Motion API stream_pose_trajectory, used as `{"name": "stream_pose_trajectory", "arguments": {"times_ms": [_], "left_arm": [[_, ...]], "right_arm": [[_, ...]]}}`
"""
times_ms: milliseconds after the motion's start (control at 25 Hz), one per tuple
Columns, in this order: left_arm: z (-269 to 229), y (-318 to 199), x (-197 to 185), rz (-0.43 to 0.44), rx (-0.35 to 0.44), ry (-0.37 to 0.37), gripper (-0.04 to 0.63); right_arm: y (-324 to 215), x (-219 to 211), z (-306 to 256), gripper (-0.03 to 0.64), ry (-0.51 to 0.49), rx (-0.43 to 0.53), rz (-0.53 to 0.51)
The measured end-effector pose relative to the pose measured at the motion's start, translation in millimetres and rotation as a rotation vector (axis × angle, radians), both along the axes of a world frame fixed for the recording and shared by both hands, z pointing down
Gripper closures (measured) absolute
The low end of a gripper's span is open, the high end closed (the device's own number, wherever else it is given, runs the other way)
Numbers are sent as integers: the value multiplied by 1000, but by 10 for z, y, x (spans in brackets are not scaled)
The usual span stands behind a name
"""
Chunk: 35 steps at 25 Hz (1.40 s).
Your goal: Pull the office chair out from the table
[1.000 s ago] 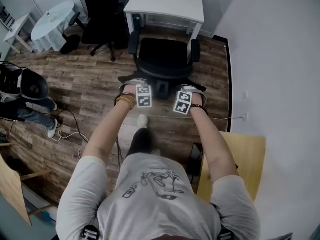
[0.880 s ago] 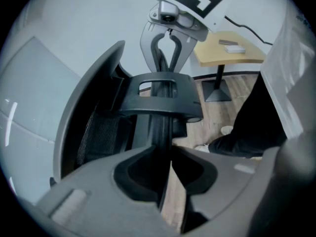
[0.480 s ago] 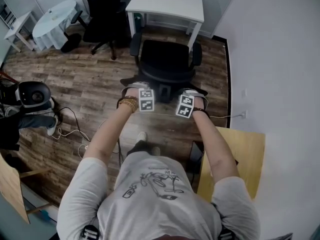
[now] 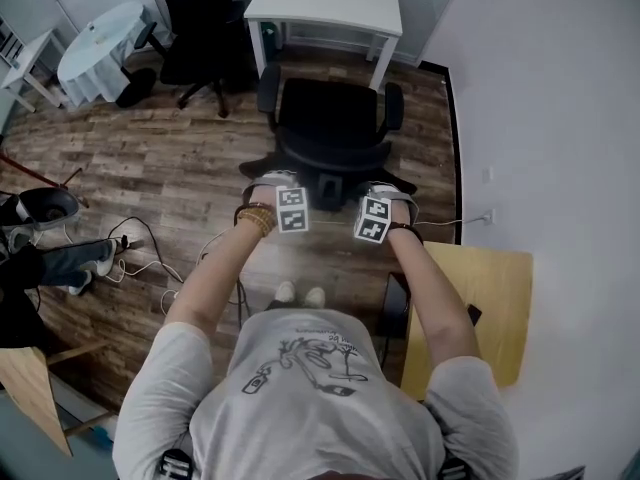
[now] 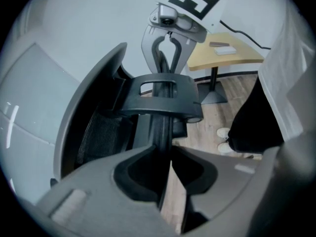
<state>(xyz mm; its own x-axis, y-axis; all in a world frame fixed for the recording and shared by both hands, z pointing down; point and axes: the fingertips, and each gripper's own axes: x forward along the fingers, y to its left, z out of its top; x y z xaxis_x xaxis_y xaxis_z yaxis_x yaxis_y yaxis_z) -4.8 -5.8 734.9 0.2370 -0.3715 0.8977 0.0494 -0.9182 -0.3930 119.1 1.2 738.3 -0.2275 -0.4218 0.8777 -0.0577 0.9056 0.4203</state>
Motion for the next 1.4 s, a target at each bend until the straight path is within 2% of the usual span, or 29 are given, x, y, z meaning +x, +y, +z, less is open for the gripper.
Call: {"name": "stream_pose_trajectory", "arguments": {"times_ms": [200,1400], "left_arm": [[-13,84,-42,0,-21,10,505],[9,706,-32,49,-18,41,505]], "right_arm": [[96,-44,-11,522,-6,5,15],[750,-57,13,518,-50,12,65]]}}
